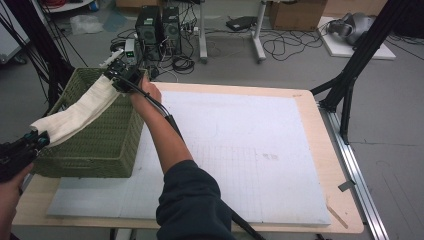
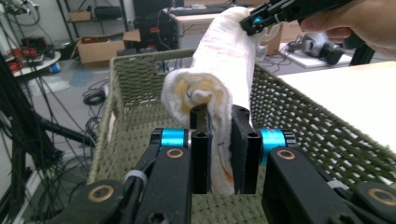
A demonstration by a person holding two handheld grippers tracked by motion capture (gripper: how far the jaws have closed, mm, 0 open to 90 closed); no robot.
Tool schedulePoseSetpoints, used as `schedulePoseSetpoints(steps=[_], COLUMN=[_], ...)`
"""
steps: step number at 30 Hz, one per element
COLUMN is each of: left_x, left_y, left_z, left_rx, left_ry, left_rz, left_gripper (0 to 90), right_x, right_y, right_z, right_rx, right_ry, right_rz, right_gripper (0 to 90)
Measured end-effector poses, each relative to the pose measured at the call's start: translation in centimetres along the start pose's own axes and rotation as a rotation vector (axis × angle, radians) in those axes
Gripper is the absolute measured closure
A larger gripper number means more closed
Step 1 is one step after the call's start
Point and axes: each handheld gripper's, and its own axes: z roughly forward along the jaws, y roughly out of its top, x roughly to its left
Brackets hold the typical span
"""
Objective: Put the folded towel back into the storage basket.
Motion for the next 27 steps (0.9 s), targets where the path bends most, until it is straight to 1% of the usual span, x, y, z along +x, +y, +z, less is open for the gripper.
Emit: schedulePoseSetpoints(steps=[1, 2, 3, 4, 5, 6, 7, 8, 9, 10, 14, 17, 19, 21, 24, 27], left_x=[0.1, 0.3, 0.4, 0.4, 0.4, 0.4, 0.4, 0.4, 0.3, 0.3, -0.4, -1.2, -1.8, -2.6, -3.7, -4.9], left_y=[0.0, -0.1, -0.1, -0.1, 0.0, 0.1, 0.2, 0.3, 0.5, 0.6, 0.8, 0.8, 0.9, 0.9, 1.0, 1.2], left_z=[0.1, 0.1, 0.1, 0.0, -0.2, -0.5, -0.7, -0.8, -1.0, -1.1, -1.0, -0.5, -0.1, 0.4, 1.3, 2.3], left_rx=[0.010, 0.021, 0.022, 0.017, 0.010, 0.003, -0.005, -0.011, -0.016, -0.022, -0.035, -0.038, -0.041, -0.040, -0.041, -0.044], left_ry=[0.003, 0.007, 0.004, 0.006, 0.013, 0.015, 0.016, 0.019, 0.020, 0.019, 0.000, -0.029, -0.064, -0.096, -0.139, -0.164], left_rz=[-0.013, -0.025, -0.036, -0.038, -0.036, -0.034, -0.033, -0.031, -0.033, -0.034, -0.039, -0.042, -0.052, -0.048, -0.048, -0.049], left_gripper=[71.5, 63.8, 57.6, 53.7, 50.6, 49.2, 49.2, 49.1, 48.9, 48.9, 47.8, 44.6, 42.3, 38.3, 32.5, 27.4], right_x=[0.1, 0.1, 0.0, -0.1, -0.1, -0.1, -0.3, -0.4, -0.4, -0.6, -1.4, -2.3, -2.9, -3.3, -4.0, -4.7], right_y=[-0.1, -0.2, -0.3, -0.5, -0.6, -0.7, -0.8, -0.9, -1.0, -1.1, -2.0, -3.1, -4.1, -5.1, -6.6, -8.3], right_z=[0.2, 0.4, 0.5, 0.6, 0.7, 0.6, 0.5, 0.4, 0.2, -0.1, -1.7, -3.3, -4.4, -5.5, -7.3, -9.0], right_rx=[0.005, 0.011, 0.016, 0.023, 0.026, 0.029, 0.028, 0.030, 0.029, 0.027, -0.008, -0.032, -0.046, -0.058, -0.074, -0.084], right_ry=[-0.002, -0.006, -0.007, -0.005, -0.007, -0.007, -0.007, -0.008, -0.006, -0.006, 0.006, 0.023, 0.039, 0.047, 0.057, 0.058], right_rz=[0.000, 0.001, 0.013, 0.027, 0.039, 0.040, 0.027, 0.026, 0.037, 0.030, 0.061, 0.094, 0.122, 0.130, 0.154, 0.184], right_gripper=[79.1, 75.6, 69.5, 64.7, 62.8, 62.0, 59.9, 59.9, 59.9, 60.0, 58.3, 54.6, 52.5, 50.1, 44.0, 36.5])
